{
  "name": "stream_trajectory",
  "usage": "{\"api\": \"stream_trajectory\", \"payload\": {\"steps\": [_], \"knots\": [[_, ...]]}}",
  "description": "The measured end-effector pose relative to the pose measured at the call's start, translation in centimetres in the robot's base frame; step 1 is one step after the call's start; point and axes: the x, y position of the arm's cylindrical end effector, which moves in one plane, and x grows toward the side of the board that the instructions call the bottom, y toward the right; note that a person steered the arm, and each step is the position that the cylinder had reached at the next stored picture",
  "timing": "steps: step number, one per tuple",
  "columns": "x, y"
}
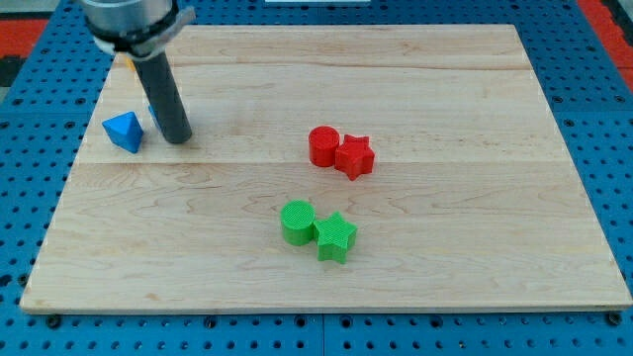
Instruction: Slide the blue triangle to the line of blocks
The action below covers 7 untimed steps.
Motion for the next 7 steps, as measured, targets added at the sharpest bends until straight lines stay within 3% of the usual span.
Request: {"api": "stream_trajectory", "payload": {"steps": [1, 2, 3, 4, 5, 6, 7], "knots": [[-3.2, -1.2], [-2.2, -0.2], [5.0, 1.2], [4.3, -6.6], [1.7, -8.5], [-0.6, -7.8], [0.2, -5.9]]}}
